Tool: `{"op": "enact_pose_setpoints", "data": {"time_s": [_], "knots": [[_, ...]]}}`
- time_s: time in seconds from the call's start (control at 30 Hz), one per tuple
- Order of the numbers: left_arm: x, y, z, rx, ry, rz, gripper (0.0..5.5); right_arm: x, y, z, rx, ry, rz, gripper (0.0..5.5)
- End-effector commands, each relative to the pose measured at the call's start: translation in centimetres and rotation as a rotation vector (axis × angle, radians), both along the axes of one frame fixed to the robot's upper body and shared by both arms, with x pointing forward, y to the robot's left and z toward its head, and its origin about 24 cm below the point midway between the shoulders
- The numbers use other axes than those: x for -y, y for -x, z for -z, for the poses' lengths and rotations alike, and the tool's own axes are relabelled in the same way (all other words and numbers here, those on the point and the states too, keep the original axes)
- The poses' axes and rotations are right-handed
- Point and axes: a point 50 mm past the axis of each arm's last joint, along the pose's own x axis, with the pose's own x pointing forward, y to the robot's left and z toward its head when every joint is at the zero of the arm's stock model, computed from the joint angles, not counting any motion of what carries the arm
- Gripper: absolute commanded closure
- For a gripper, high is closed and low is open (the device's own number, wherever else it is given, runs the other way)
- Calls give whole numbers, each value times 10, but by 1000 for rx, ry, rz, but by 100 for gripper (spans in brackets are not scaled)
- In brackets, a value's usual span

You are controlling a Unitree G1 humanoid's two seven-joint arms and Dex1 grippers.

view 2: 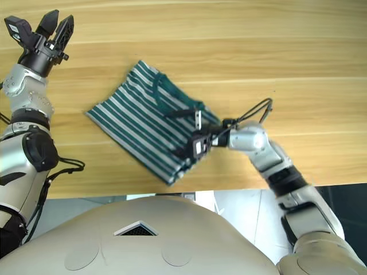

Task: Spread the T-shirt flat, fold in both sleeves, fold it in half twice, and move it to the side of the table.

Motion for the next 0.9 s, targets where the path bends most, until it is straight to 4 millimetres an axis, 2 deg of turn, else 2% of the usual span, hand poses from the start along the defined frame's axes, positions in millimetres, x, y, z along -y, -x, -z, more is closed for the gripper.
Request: {"op": "enact_pose_setpoints", "data": {"time_s": [0.03,0.13,0.2,0.3,0.33,0.5,0.57,0.63,0.73,0.8,0.9], "knots": [[8,1,-4,44,-29,56,305,-9,-22,-28,58,-50,80,13],[8,1,-5,62,-24,62,305,-17,-52,-26,114,20,225,13],[8,2,-6,73,-19,64,305,-24,-63,-27,146,39,262,13],[9,3,-7,84,-17,69,305,-43,-78,-35,212,26,307,13],[9,3,-7,87,-9,68,305,-50,-84,-33,235,49,320,13],[7,2,-6,69,23,44,305,-105,-101,-2,263,176,274,13],[9,1,-5,66,28,43,305,-121,-111,9,269,210,300,13],[13,0,-2,54,31,41,305,-128,-121,21,274,244,359,13],[16,0,0,48,32,43,305,-118,-137,46,301,349,492,13],[17,0,1,50,34,47,305,-101,-145,59,296,405,612,13],[20,2,4,48,32,49,305,-57,-162,66,267,447,853,13]]}}
